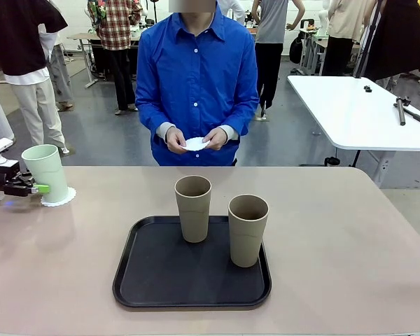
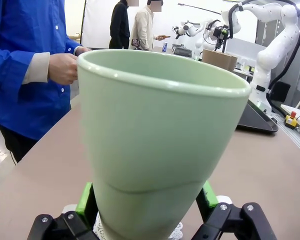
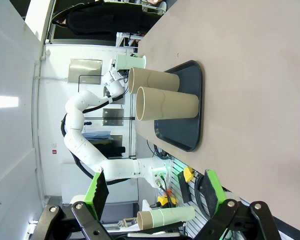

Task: Place coasters on the table and set cups on them.
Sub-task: Pick up one Reusable plastic cup and place it on a coaster set by the human.

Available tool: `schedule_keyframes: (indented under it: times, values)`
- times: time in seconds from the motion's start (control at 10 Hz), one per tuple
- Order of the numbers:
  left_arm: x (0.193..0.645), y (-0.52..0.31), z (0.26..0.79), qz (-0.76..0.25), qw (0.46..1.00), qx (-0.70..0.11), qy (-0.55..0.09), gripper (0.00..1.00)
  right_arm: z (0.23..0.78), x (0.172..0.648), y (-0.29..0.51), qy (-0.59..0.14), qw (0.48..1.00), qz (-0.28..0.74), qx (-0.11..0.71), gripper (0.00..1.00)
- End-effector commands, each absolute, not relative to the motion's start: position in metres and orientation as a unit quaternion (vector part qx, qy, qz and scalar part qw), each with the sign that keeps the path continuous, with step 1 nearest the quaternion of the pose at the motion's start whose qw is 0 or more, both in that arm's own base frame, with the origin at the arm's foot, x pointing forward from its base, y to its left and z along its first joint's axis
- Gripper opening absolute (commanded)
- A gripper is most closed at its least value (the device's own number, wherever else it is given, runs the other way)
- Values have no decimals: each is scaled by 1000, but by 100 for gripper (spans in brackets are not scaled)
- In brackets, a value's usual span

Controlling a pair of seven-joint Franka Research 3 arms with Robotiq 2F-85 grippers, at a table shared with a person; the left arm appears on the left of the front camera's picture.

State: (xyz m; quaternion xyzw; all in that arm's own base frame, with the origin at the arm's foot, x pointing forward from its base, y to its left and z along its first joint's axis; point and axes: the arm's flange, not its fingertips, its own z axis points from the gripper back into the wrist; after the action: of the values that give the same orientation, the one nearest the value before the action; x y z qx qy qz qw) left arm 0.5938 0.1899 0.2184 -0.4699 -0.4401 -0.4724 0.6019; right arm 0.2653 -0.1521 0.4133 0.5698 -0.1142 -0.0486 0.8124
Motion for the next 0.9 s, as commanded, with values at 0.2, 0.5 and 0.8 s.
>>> schedule_keyframes:
  times: [0.2, 0.5, 0.8]
  values:
    - [603, 214, 220, -468, 602, -483, -430, 100, 414, 265, -152, -118, 809, -45, 574, 100]
    - [602, 232, 227, -470, 603, -477, -433, 100, 414, 265, -152, -118, 809, -45, 574, 100]
    - [588, 254, 253, -487, 617, -450, -424, 100, 414, 265, -152, -118, 809, -45, 574, 100]
